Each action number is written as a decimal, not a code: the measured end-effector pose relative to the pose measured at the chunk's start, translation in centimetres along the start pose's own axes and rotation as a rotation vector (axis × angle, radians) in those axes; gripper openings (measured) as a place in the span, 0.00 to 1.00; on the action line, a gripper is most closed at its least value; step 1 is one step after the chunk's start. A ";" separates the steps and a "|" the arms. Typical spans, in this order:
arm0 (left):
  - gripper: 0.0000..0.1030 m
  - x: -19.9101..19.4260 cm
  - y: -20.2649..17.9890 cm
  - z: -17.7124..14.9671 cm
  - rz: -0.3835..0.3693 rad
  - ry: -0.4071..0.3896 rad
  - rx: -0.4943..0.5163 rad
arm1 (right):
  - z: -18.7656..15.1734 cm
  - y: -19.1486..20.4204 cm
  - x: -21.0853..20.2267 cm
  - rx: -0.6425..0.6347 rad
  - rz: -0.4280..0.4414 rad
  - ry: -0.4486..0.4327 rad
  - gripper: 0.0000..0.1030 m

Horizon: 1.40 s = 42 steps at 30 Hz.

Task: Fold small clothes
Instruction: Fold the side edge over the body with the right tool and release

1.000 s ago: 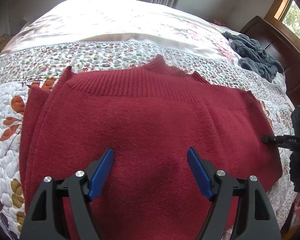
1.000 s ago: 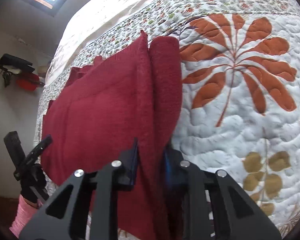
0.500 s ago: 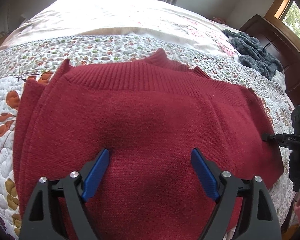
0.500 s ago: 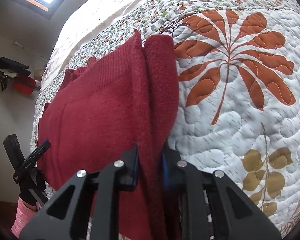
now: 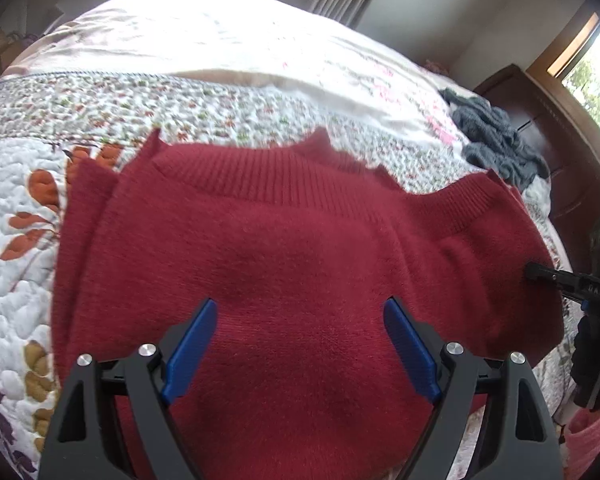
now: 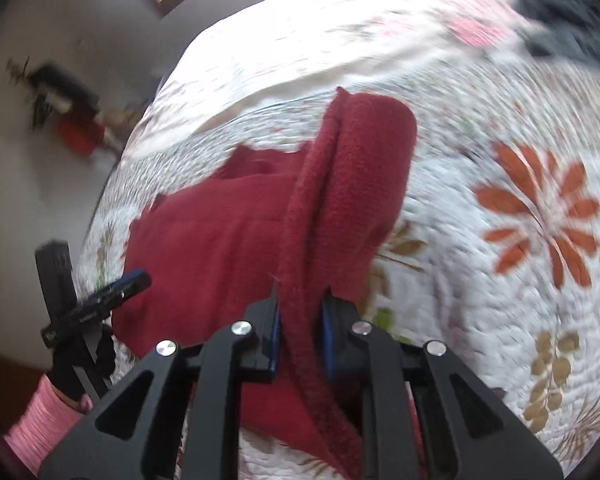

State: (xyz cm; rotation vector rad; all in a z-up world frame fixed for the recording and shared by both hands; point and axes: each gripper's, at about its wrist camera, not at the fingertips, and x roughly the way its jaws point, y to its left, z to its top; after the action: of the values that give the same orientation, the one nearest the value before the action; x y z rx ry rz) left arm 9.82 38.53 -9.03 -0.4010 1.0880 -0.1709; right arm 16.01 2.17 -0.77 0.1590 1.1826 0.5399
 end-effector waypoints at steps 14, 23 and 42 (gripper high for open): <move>0.83 -1.3 0.1 0.5 -0.081 -0.011 -0.036 | -0.4 7.7 9.0 -0.119 -0.105 0.182 0.31; 0.82 -0.8 -0.6 0.6 -0.135 0.006 -0.063 | 0.0 7.9 4.6 0.022 0.101 0.196 0.41; 0.64 8.6 -7.6 1.9 -0.363 0.181 -0.204 | -5.0 -5.8 0.5 0.259 0.048 0.089 0.41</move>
State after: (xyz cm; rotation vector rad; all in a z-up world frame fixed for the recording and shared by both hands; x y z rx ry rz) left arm 15.91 29.17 -12.27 -0.7789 1.2079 -0.4259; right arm 13.41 -3.42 -5.37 0.3887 1.3362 0.4381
